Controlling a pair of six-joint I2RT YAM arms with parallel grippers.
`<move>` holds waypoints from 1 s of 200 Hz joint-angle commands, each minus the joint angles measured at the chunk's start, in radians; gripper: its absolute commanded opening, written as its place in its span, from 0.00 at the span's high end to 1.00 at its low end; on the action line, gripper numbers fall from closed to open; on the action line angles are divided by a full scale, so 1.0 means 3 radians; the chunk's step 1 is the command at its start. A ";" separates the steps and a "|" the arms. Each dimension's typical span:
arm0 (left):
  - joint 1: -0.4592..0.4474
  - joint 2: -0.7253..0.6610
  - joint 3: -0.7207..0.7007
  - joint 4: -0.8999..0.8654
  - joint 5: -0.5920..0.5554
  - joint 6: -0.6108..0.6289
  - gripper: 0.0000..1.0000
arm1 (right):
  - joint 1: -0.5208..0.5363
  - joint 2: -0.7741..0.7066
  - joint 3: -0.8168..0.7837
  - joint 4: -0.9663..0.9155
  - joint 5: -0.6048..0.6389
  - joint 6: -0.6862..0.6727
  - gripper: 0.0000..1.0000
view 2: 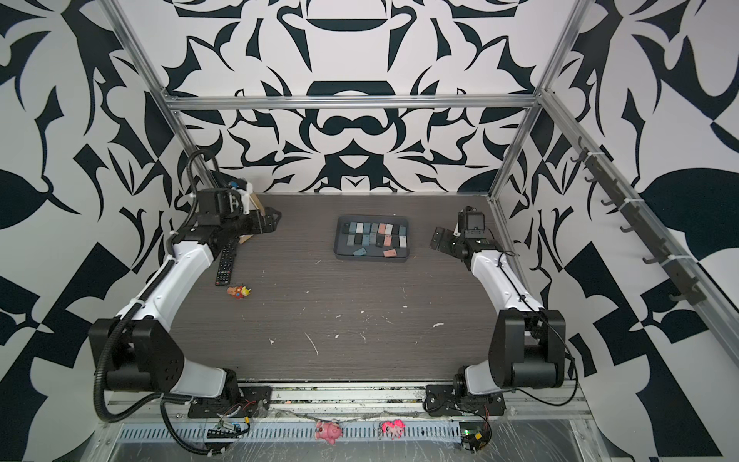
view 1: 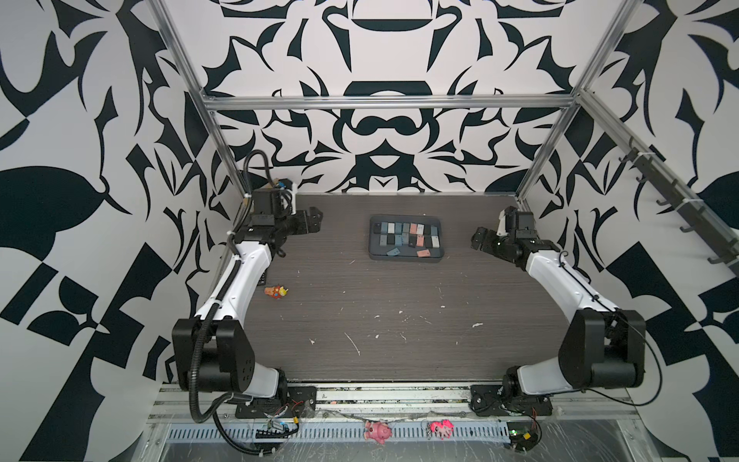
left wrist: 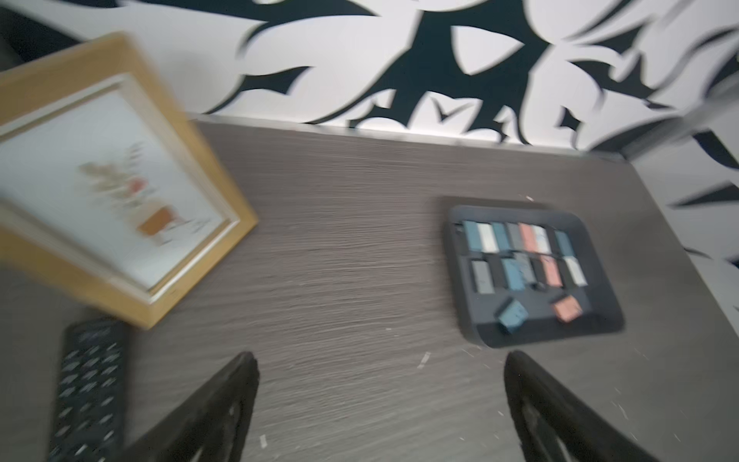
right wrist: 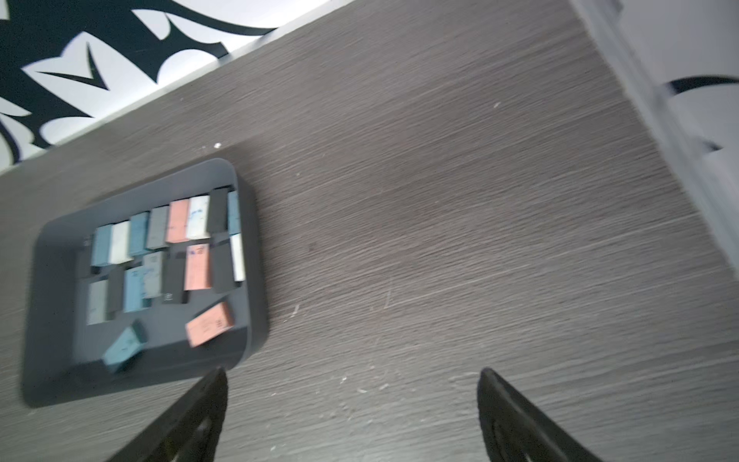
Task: Put the eraser in the storage box
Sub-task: Reset both arms
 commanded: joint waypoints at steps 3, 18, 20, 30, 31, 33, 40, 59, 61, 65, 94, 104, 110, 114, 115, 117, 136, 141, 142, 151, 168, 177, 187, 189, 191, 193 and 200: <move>0.0220 -0.0209 -0.0533 0.0256 -0.0649 -0.0232 0.01 | -0.0015 -0.0217 -0.0454 0.0708 0.0586 -0.0391 0.01; 0.0265 -0.0290 -0.0781 0.0348 -0.0980 -0.0215 0.01 | -0.0014 -0.0301 -0.0810 0.1035 0.0637 -0.0492 0.01; 0.0266 -0.0297 -0.0804 0.0369 -0.1012 -0.0214 0.01 | -0.0013 -0.0313 -0.0854 0.1071 0.0640 -0.0504 0.01; 0.0265 -0.0331 -0.0963 0.0512 -0.1132 -0.0154 0.01 | -0.0015 -0.0343 -0.1056 0.1320 0.0593 -0.0556 0.01; 0.0265 -0.0331 -0.0977 0.0530 -0.1145 -0.0150 0.01 | -0.0014 -0.0344 -0.1075 0.1340 0.0591 -0.0559 0.02; 0.0266 -0.0332 -0.1009 0.0562 -0.1171 -0.0142 0.01 | -0.0015 -0.0348 -0.1108 0.1372 0.0580 -0.0564 0.01; 0.0266 -0.0323 -0.1104 0.0677 -0.1268 -0.0093 0.01 | -0.0013 -0.0353 -0.1214 0.1519 0.0555 -0.0557 0.02; 0.0269 -0.0249 -0.1263 0.0857 -0.1511 0.0042 0.01 | -0.0014 -0.0323 -0.1460 0.1912 0.0454 -0.0508 0.01; 0.0267 -0.0244 -0.1283 0.0887 -0.1519 0.0064 0.01 | -0.0013 -0.0316 -0.1483 0.1958 0.0450 -0.0502 0.01; 0.0266 -0.0225 -0.1324 0.0960 -0.1531 0.0102 0.01 | -0.0013 -0.0301 -0.1530 0.2072 0.0440 -0.0491 0.01; 0.0284 -0.0057 -0.1597 0.1601 -0.1430 0.0253 0.01 | -0.0004 -0.0032 -0.1767 0.2793 0.0391 -0.0597 0.01; 0.0297 0.0008 -0.1644 0.1796 -0.1282 0.0224 0.01 | 0.0001 0.0026 -0.1822 0.2988 0.0358 -0.0661 0.01; 0.0297 0.0042 -0.1665 0.1893 -0.1201 0.0200 0.01 | 0.0005 0.0052 -0.1867 0.3109 0.0338 -0.0690 0.01; 0.0297 0.0061 -0.1661 0.1932 -0.1175 0.0192 0.01 | 0.0007 0.0047 -0.1889 0.3147 0.0321 -0.0699 0.01; 0.0297 0.0067 -0.1653 0.1918 -0.1164 0.0184 0.01 | 0.0008 0.0043 -0.1893 0.3148 0.0320 -0.0704 0.01; 0.0297 0.0070 -0.1643 0.1891 -0.1152 0.0162 0.01 | 0.0004 0.0036 -0.1898 0.3149 0.0305 -0.0712 0.01; 0.0302 0.0120 -0.1717 0.2069 -0.1008 0.0038 0.01 | 0.0021 0.0009 -0.2092 0.3530 0.0221 -0.0797 0.00; 0.0297 0.0130 -0.1733 0.2118 -0.0966 0.0028 0.01 | 0.0023 0.0028 -0.2133 0.3606 0.0212 -0.0806 0.00; 0.0297 0.0129 -0.1732 0.2118 -0.0957 0.0025 0.01 | 0.0023 0.0033 -0.2138 0.3615 0.0212 -0.0806 0.01; 0.0301 0.0110 -0.1732 0.2074 -0.0955 0.0005 0.01 | 0.0019 0.0116 -0.2201 0.3789 0.0171 -0.0822 0.01; 0.0290 0.0027 -0.1971 0.2322 -0.0949 0.0027 0.01 | 0.0047 0.0453 -0.2427 0.4613 0.0107 -0.0837 0.01; 0.0278 -0.0009 -0.2194 0.2642 -0.0936 0.0042 0.01 | 0.0054 0.0436 -0.2518 0.4695 0.0116 -0.0867 0.01; 0.0234 0.0012 -0.2399 0.3064 -0.1056 0.0048 0.01 | 0.0074 0.0373 -0.2534 0.4626 0.0198 -0.0860 0.01; 0.0229 0.0008 -0.2411 0.3065 -0.1052 0.0051 0.01 | 0.0078 0.0382 -0.2543 0.4655 0.0211 -0.0858 0.01; 0.0216 0.0009 -0.2416 0.3060 -0.1060 0.0052 0.01 | 0.0078 0.0395 -0.2549 0.4690 0.0212 -0.0857 0.01; 0.0207 0.0013 -0.2427 0.3061 -0.1062 0.0056 0.01 | 0.0078 0.0413 -0.2554 0.4726 0.0208 -0.0856 0.01; 0.0181 0.0068 -0.2470 0.3151 -0.1049 0.0075 0.01 | 0.0079 0.0446 -0.2553 0.4789 0.0206 -0.0855 0.01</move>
